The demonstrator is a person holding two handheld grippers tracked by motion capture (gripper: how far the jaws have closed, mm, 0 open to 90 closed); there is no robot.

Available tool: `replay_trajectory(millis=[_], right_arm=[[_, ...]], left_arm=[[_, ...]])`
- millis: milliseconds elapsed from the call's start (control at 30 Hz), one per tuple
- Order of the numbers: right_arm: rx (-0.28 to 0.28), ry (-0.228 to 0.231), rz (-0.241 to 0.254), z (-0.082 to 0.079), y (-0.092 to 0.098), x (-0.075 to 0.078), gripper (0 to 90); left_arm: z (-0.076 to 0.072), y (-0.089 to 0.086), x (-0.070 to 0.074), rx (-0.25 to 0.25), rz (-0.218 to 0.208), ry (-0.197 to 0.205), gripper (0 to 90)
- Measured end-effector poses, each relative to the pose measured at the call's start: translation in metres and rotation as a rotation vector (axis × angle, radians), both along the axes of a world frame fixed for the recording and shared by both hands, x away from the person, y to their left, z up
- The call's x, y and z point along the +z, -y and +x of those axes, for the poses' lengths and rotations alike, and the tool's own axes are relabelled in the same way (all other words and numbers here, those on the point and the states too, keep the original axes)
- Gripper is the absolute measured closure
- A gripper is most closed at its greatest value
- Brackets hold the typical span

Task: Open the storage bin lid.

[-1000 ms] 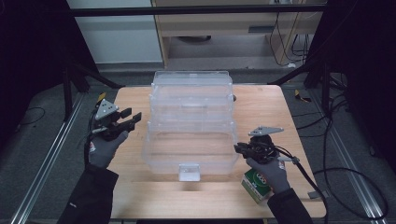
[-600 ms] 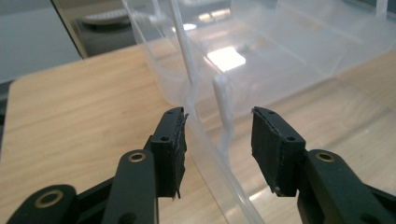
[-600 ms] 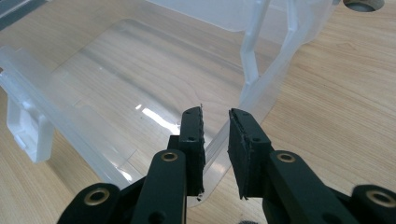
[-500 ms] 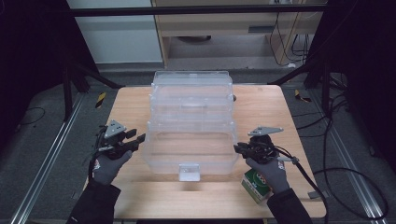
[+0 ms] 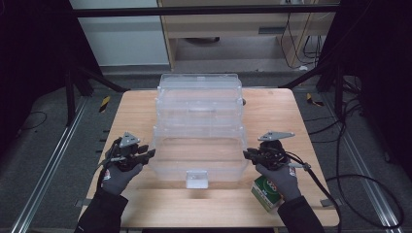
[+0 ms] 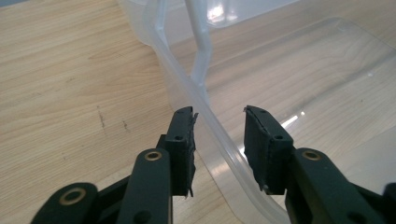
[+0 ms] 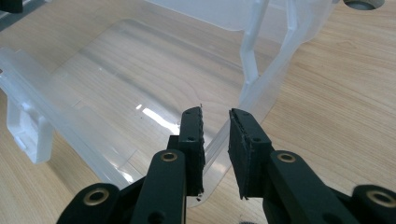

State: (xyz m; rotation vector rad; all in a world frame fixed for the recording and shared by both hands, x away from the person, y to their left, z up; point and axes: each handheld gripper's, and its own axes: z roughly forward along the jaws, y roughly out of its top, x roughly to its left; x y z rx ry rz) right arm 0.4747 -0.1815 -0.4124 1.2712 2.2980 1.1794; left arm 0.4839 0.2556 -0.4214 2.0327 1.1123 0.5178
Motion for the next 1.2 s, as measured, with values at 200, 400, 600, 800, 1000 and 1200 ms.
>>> replay_trajectory(millis=[200,400,600,800,1000,1200], right_arm=[[-0.001,-0.005,-0.001,0.0,0.0,0.0,75.6],[0.008,-0.011,-0.02,-0.002,-0.002,0.002,75.9],[0.013,-0.01,-0.028,-0.004,-0.002,0.003,75.8],[0.012,-0.016,-0.023,-0.007,0.0,0.003,75.9],[0.004,-0.025,-0.016,-0.007,0.0,0.003,75.6],[0.001,0.006,-0.016,-0.007,0.001,0.004,69.2]], left_arm=[[-0.001,0.002,-0.002,0.018,-0.005,-0.023,64.3],[-0.005,0.002,-0.002,0.033,-0.017,-0.037,64.9],[-0.01,0.005,-0.001,0.038,0.001,-0.03,65.1],[-0.014,0.007,-0.001,0.036,0.019,-0.014,65.0],[-0.013,0.003,-0.002,0.01,0.013,0.013,62.6],[-0.016,-0.006,0.006,0.014,-0.025,0.057,55.0]])
